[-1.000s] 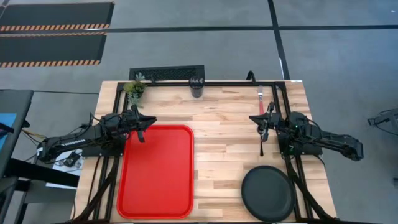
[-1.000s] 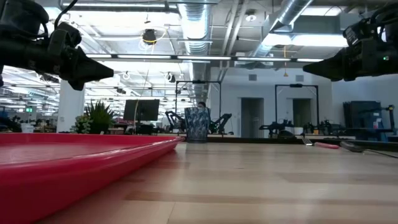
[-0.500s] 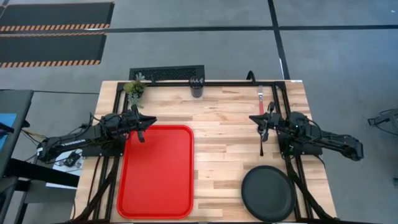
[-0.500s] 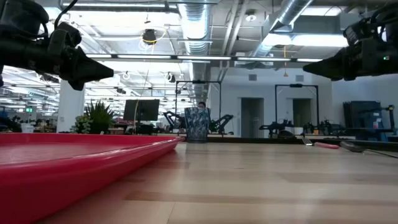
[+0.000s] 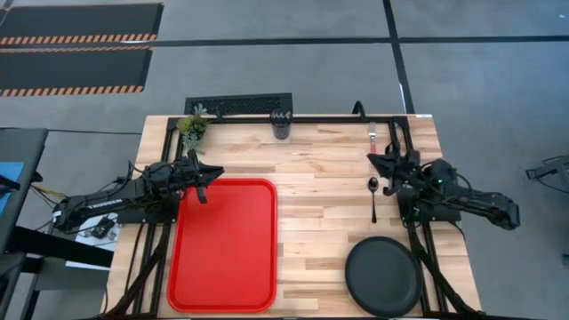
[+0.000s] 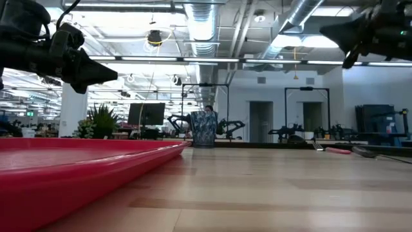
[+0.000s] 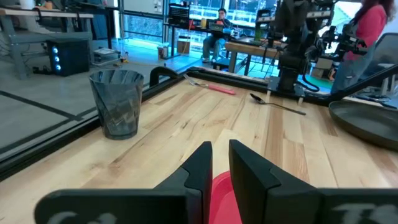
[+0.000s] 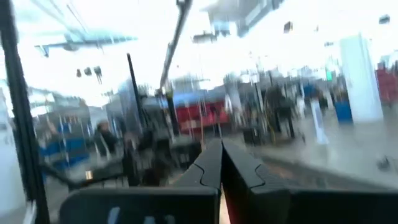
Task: Pick and place plate/cup/fork/spoon on tray
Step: Prepare the red serving tray for the center of the table
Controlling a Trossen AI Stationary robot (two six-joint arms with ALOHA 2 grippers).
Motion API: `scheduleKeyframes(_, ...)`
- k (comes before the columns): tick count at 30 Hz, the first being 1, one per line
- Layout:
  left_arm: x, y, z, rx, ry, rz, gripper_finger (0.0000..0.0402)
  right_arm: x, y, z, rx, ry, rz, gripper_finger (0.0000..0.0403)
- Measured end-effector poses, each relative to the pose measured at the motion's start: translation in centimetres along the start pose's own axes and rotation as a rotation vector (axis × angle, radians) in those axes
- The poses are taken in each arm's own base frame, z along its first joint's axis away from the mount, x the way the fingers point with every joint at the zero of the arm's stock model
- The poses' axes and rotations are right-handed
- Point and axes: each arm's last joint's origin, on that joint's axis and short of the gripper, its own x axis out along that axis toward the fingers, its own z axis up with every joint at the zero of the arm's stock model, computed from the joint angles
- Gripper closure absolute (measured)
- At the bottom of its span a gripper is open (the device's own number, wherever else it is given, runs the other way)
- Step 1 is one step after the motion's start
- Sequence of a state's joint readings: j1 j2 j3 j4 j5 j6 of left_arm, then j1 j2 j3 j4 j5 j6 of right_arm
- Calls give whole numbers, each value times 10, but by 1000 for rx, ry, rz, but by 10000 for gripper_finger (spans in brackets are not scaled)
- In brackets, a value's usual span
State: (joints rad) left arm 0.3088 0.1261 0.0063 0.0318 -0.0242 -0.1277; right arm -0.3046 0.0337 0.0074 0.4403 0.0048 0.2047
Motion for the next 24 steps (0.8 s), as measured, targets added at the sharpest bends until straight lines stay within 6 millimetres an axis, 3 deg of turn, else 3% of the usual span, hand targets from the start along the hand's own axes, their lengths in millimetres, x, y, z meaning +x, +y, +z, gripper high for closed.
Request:
scheduleKeyframes(3, 0, 0, 0, 0, 0, 1, 358, 2, 2, 4, -10, -21, 39, 378)
scheduleKeyframes(10, 0, 0, 1, -1, -11, 2, 358, 24, 13, 7, -62, 122, 66, 396)
scheduleKeyframes(17, 0, 0, 1, -2, -14, 12, 358, 68, 32, 7, -94, 291, 64, 396)
scheduleKeyframes(24, 0, 0, 1, -42, -9, -11, 358, 122, 48, -14, -35, 492, 60, 395)
